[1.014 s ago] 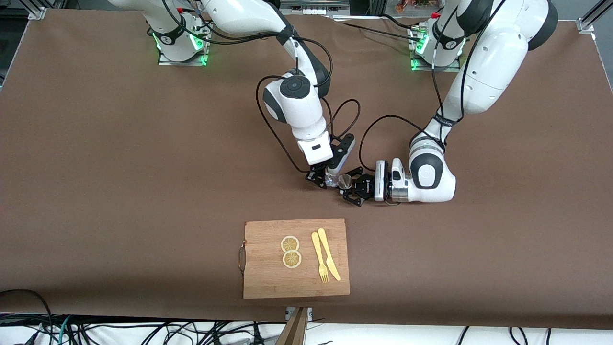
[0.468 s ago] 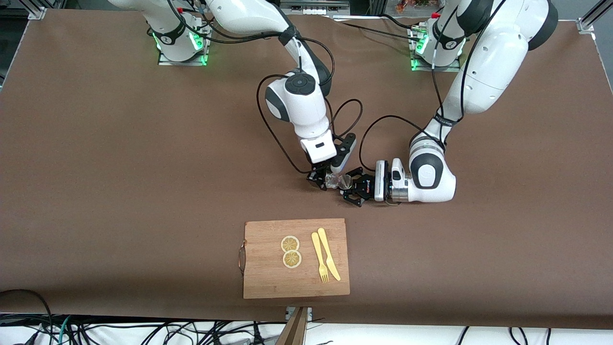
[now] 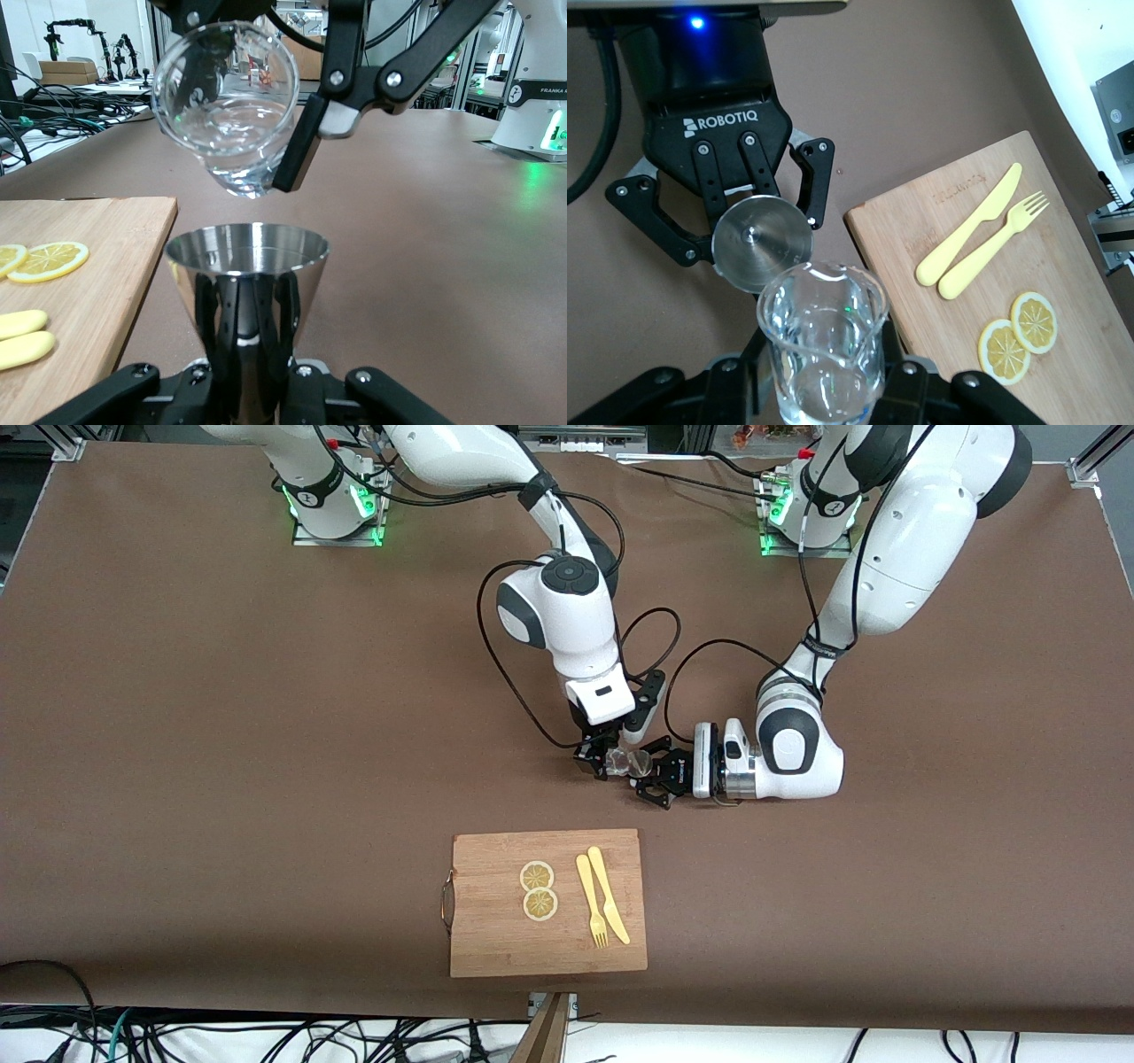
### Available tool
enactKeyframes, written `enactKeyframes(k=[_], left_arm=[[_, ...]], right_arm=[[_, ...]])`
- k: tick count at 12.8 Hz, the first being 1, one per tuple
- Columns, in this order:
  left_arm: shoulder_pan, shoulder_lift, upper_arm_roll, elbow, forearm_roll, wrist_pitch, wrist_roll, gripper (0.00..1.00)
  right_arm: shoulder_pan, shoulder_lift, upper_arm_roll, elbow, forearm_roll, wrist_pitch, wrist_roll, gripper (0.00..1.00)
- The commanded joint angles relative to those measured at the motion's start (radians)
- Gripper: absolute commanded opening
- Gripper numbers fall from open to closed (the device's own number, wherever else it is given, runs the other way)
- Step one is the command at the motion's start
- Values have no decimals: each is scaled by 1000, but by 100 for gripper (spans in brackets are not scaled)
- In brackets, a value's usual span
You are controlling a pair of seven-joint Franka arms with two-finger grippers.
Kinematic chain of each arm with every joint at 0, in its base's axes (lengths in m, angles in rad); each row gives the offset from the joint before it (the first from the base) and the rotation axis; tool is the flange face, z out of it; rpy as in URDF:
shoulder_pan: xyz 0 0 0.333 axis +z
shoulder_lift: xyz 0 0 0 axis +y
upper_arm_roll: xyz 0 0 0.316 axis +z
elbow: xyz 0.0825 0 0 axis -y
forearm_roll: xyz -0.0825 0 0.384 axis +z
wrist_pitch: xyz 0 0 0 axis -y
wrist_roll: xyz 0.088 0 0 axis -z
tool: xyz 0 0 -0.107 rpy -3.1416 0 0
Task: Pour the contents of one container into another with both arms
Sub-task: 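Tilt the beaker with the right gripper, pouring into the held jigger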
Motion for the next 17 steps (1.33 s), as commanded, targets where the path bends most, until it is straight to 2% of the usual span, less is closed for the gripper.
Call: enactKeyframes(k=[1, 6, 17], left_arm=[[-8, -35, 0, -34, -27, 18, 30, 0], [-14, -35, -2, -30, -29, 31, 30, 0], [-14, -35, -3, -29, -29, 48, 30, 0]], right_arm=[[9, 28, -25, 45, -24, -28, 28, 30], [24, 35, -32, 68, -73, -44, 28, 30], [27, 49, -36, 85, -74, -52, 28, 30]])
